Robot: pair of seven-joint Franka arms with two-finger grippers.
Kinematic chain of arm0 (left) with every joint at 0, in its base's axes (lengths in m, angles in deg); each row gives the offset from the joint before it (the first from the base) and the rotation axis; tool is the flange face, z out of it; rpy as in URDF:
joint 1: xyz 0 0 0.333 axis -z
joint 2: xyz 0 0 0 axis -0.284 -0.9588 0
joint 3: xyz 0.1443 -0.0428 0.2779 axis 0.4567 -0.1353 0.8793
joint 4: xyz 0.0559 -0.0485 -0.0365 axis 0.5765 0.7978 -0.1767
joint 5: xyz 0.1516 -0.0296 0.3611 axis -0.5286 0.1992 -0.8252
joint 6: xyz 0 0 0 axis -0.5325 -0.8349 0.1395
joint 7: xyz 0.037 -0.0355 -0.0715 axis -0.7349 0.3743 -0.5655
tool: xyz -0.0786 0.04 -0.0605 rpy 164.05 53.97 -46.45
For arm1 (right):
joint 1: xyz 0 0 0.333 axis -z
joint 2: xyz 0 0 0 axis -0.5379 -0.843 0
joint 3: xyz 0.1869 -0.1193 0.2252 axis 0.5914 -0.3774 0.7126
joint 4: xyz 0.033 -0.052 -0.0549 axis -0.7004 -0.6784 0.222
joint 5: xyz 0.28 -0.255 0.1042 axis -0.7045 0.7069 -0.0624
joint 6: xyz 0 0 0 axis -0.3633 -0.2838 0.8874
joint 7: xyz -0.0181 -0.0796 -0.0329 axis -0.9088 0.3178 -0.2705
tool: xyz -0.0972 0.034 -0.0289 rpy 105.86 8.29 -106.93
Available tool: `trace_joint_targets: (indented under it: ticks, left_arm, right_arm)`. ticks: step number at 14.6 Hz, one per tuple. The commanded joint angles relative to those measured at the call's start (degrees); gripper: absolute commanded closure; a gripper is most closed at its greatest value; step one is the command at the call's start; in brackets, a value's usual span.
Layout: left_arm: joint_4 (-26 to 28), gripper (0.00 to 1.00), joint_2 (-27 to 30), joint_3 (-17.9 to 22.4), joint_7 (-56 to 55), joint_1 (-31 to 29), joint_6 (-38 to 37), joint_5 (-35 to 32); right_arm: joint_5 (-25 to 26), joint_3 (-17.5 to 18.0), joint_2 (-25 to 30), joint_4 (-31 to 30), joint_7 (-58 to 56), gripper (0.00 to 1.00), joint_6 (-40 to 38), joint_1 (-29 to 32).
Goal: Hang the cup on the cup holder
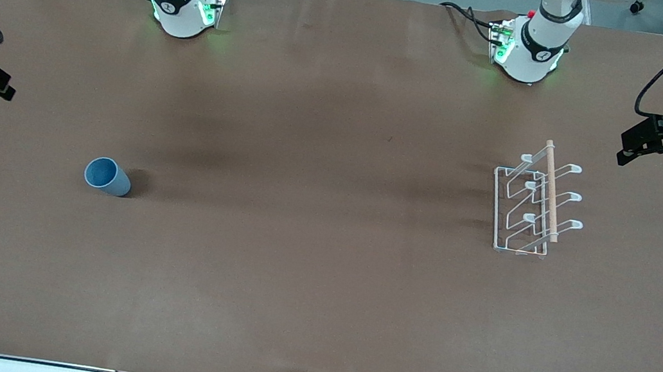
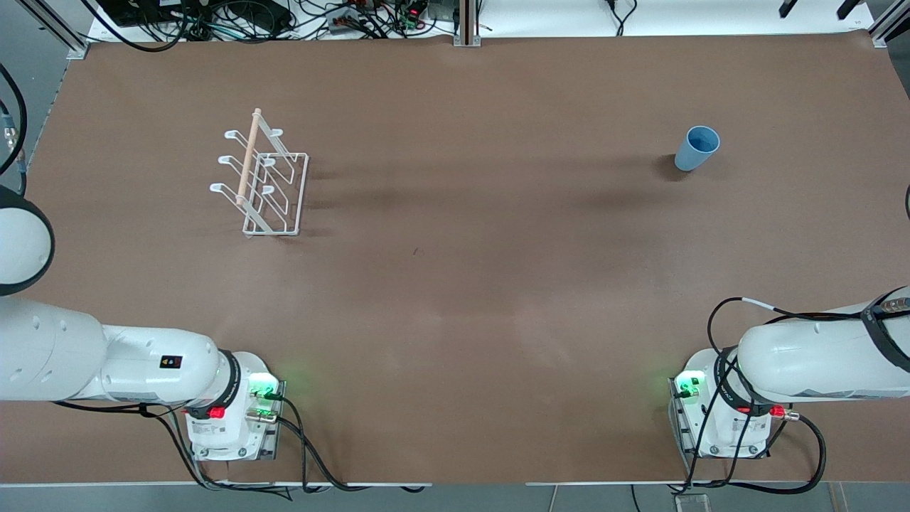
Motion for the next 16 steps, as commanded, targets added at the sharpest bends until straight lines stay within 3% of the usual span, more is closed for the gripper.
trace_joint_targets:
  ticks: [1,5,9,16]
  left_arm:
    - [0.0,0.00,0.5,0.3,-0.8,0.4,-0.5,-0.2]
    - [0.0,0.00,0.4,0.4,-0.8,0.3,-0.5,-0.2]
    - [0.0,0.00,0.4,0.4,-0.7,0.3,-0.5,-0.2]
    - [0.0,0.00,0.4,0.4,-0.7,0.1,-0.5,-0.2]
  right_arm:
    - [0.1,0.2,1.1,-8.6,-0.6,0.00,6.5,0.3]
    - [0.3,0.2,0.7,-19.4,-1.3,0.00,19.6,0.1]
    - [0.4,0.0,-2.0,-31.6,-5.3,0.00,39.9,0.8]
    - [0.9,-0.1,-12.9,-32.6,-11.1,0.00,49.2,3.0]
